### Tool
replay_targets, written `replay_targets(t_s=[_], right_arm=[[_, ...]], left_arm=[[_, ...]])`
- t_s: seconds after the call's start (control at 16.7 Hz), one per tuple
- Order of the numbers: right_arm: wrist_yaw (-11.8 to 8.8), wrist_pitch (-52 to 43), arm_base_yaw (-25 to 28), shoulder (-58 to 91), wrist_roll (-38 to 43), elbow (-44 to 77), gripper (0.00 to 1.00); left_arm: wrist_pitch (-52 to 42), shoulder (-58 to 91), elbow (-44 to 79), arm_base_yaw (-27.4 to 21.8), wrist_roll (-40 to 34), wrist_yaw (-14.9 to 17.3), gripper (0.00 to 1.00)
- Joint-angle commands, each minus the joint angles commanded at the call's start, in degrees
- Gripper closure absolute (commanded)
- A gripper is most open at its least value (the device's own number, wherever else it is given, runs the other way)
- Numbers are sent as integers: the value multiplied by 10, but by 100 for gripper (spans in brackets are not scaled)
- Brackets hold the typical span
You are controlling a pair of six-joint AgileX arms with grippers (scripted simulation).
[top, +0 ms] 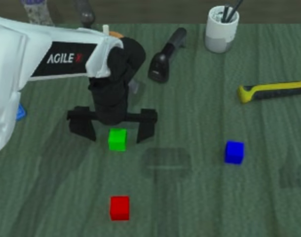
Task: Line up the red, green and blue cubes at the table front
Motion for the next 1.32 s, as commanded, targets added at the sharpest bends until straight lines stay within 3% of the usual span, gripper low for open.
replay_targets(t_s=[0.12,0.9,1.32], right_arm=[[0,0,0,0,0,0,0],[0,0,0,0,0,0,0],[0,0,0,0,0,0,0]], left_arm=[[0,0,0,0,0,0,0],[0,0,0,0,0,0,98],[0,0,0,0,0,0,100]])
